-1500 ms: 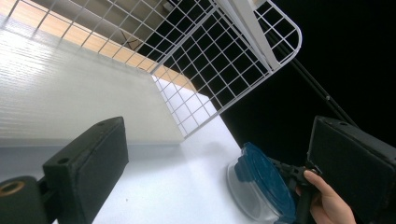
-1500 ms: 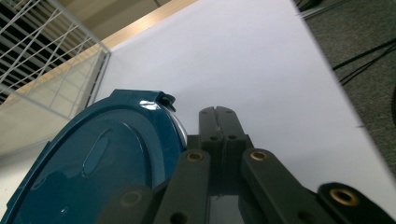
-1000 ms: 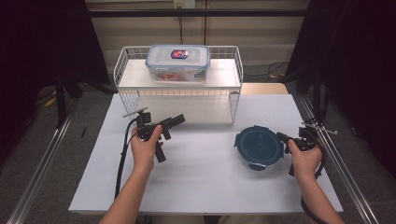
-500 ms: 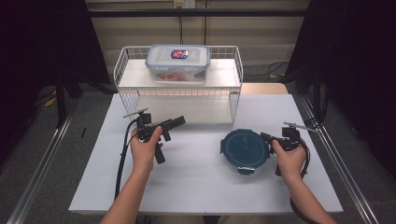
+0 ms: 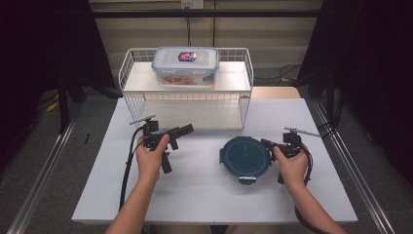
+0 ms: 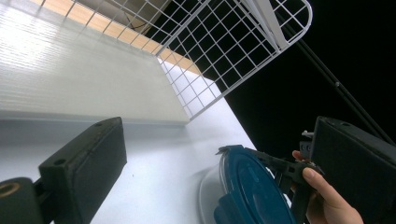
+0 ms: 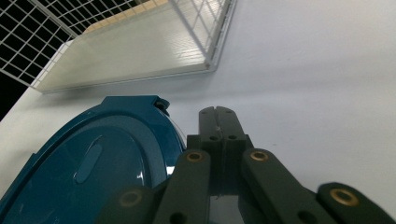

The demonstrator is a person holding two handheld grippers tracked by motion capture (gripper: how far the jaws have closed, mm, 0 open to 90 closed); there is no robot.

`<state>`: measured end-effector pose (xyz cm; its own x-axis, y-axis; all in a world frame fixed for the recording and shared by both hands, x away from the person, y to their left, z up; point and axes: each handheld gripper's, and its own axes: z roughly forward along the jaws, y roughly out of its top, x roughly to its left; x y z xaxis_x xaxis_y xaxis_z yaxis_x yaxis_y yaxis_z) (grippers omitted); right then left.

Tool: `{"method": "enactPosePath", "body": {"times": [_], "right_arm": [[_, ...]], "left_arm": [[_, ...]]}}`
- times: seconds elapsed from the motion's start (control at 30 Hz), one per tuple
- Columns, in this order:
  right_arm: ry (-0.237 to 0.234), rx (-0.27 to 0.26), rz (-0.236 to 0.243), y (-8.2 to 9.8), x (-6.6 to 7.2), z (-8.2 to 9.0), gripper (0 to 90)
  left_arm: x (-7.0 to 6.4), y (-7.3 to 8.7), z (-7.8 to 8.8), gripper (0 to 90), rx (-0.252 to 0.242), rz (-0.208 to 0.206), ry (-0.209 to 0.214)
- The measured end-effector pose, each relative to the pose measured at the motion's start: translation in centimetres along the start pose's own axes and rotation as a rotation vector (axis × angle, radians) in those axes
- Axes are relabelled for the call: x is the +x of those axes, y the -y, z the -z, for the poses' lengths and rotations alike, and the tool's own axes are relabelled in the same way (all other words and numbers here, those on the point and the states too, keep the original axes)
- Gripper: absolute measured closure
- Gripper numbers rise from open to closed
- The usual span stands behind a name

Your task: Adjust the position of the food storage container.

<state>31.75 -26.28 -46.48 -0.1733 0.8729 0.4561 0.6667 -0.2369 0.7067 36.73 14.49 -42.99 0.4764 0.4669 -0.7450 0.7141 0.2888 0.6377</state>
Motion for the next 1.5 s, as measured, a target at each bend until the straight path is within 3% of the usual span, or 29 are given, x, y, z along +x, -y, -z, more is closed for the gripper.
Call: {"method": "enactPosePath", "body": {"times": [0.53, 0.63, 0.7, 0.87, 0.9, 1.13, 1.27, 1.4, 1.5], "right_arm": [[-0.07, 0.036, 0.041, 0.3, 2.9, -2.1, 90.0], [-0.079, 0.042, 0.04, 0.4, 3.1, -2.3, 90.0], [-0.113, 0.042, 0.027, 0.5, 3.4, -2.7, 90.0], [-0.111, 0.048, 0.049, 0.4, 3.6, -2.9, 90.0], [-0.126, 0.042, 0.033, 0.3, 3.4, -2.8, 90.0], [-0.134, 0.013, -0.009, 0.0, 3.3, -2.0, 78.0], [-0.16, -0.01, -0.064, -0.2, 2.6, -1.0, 69.5], [-0.192, -0.016, -0.111, -0.2, 2.2, -0.3, 63.7], [-0.239, -0.026, -0.146, 0.0, 1.9, 0.6, 52.2]], "left_arm": [[0.3, 0.1, 1.4, 3.5, -0.009, 0.009, -0.027], [0.3, 0.3, 1.5, 3.4, -0.002, 0.013, -0.022], [0.3, 0.5, 1.5, 3.4, 0.005, 0.024, -0.022], [0.5, 0.8, 1.5, 3.4, 0.026, 0.013, -0.013], [0.4, 0.9, 1.4, 3.4, 0.016, 0.036, -0.004], [0.4, 1.1, 1.5, 3.4, 0.028, 0.039, -0.006], [0.4, 1.6, 1.3, 3.1, 0.058, 0.038, -0.01], [0.3, 1.9, 1.0, 2.6, 0.069, 0.032, -0.002], [0.2, 2.1, 0.8, 2.6, 0.086, 0.034, 0.008]]}}
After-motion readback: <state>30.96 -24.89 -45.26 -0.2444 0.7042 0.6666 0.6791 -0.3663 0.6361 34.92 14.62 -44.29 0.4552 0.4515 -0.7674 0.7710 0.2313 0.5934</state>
